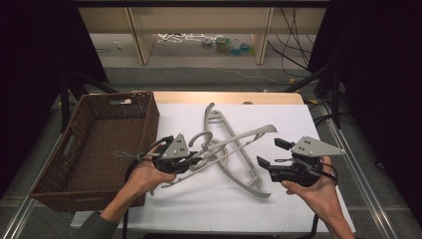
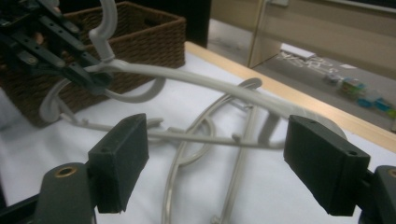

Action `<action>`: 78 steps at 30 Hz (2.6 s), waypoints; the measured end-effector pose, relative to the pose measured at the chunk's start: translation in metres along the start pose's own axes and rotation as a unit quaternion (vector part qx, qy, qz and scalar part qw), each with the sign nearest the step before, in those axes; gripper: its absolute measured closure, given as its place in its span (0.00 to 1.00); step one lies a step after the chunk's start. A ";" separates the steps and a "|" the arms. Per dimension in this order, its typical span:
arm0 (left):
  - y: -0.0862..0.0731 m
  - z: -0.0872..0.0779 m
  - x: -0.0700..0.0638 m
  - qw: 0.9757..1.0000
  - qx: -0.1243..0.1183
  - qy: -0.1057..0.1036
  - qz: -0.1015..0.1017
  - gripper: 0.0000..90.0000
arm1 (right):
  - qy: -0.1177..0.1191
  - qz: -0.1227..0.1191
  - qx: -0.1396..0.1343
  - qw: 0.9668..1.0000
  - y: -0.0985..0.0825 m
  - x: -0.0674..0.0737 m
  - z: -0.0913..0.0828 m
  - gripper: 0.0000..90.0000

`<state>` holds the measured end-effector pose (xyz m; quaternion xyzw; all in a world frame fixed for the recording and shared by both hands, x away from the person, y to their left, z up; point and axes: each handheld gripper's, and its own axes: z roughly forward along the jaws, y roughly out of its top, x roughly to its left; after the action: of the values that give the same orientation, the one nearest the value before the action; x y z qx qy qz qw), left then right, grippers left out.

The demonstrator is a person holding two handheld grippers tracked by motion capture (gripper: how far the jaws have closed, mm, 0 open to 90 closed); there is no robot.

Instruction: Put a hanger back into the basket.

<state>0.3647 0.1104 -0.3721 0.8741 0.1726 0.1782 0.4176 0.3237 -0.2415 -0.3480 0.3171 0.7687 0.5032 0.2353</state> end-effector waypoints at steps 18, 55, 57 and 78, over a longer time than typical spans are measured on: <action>0.009 -0.049 0.029 0.985 -0.072 -0.024 -0.154 0.88 | -0.052 0.026 -0.053 0.997 -0.031 0.012 0.004 0.18; -0.039 -0.178 0.126 0.961 -0.086 0.104 -0.242 0.88 | -0.033 0.040 -0.048 0.998 -0.049 0.022 0.004 0.18; -0.047 -0.180 0.131 0.962 -0.078 0.112 -0.236 0.88 | -0.032 0.041 -0.051 0.997 -0.049 0.021 0.004 0.18; -0.115 -0.194 0.149 0.964 -0.031 0.147 -0.219 0.88 | -0.028 0.042 -0.049 0.998 -0.050 0.021 0.007 0.18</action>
<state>0.3892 0.3749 -0.3238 0.7658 0.4137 0.2142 0.4433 0.3013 -0.2368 -0.3975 0.3509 0.7221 0.5407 0.2512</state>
